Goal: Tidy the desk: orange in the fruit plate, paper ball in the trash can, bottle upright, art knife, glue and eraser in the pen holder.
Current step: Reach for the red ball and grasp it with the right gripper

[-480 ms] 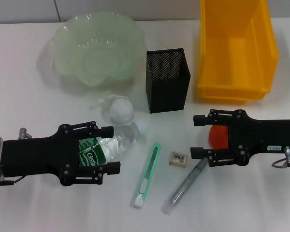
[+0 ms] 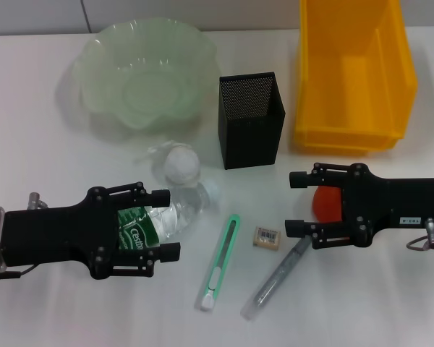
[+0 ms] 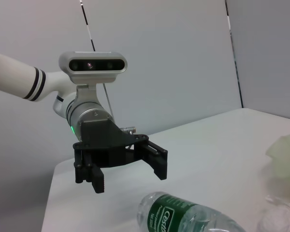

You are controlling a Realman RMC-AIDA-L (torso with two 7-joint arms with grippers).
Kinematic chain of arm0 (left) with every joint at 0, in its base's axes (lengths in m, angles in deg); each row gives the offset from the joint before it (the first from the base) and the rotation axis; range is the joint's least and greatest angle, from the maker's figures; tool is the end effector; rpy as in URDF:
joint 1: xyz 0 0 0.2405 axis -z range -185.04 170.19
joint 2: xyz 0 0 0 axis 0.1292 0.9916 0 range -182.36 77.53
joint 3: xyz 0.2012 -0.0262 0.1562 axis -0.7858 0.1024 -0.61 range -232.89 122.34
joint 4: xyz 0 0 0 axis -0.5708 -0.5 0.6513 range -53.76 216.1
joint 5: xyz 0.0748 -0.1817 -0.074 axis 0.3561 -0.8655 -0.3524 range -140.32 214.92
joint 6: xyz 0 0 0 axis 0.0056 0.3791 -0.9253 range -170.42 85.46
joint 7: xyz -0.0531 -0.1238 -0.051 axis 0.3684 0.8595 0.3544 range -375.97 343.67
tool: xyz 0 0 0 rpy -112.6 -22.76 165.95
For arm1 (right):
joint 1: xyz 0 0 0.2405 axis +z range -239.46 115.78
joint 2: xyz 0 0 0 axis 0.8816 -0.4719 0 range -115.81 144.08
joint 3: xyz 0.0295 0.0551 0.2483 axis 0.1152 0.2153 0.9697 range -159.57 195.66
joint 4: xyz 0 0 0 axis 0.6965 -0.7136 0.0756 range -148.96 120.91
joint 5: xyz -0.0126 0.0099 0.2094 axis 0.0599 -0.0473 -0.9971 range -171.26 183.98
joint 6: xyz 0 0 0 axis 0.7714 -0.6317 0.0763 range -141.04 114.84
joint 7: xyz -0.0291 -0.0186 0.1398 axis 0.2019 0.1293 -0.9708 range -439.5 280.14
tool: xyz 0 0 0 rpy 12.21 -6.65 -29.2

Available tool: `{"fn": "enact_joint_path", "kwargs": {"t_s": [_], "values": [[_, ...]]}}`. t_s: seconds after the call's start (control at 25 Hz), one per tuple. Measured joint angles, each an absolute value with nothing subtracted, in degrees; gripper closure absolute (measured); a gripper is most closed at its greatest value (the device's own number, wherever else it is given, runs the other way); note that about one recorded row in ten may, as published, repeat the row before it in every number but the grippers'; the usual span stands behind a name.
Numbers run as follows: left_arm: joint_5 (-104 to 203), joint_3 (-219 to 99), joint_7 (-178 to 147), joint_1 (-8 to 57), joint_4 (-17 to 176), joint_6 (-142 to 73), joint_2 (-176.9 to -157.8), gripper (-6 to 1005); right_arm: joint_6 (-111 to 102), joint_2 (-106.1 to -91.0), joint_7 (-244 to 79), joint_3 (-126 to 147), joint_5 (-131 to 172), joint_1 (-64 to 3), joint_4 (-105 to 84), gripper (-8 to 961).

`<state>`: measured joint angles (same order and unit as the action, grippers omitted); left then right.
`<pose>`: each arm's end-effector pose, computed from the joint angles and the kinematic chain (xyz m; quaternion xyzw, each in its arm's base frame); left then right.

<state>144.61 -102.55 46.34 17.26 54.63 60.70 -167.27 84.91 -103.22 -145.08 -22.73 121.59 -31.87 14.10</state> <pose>-0.2796 0.2623 -0.0051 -0.9416 -0.1365 -0.3063 0.0305 0.2647 0.2925 -0.0179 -0.9514 0.1392 0.2707 0.0462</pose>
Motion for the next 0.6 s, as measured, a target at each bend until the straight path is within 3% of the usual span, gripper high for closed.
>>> {"fn": "enact_joint_path", "kwargs": {"t_s": [0.6], "values": [[144.04, -101.93, 45.89, 18.06, 54.59, 60.72, -168.17, 176, 84.61, -103.19, -144.98, -22.59, 121.59, -32.08, 14.10, 125]]}}
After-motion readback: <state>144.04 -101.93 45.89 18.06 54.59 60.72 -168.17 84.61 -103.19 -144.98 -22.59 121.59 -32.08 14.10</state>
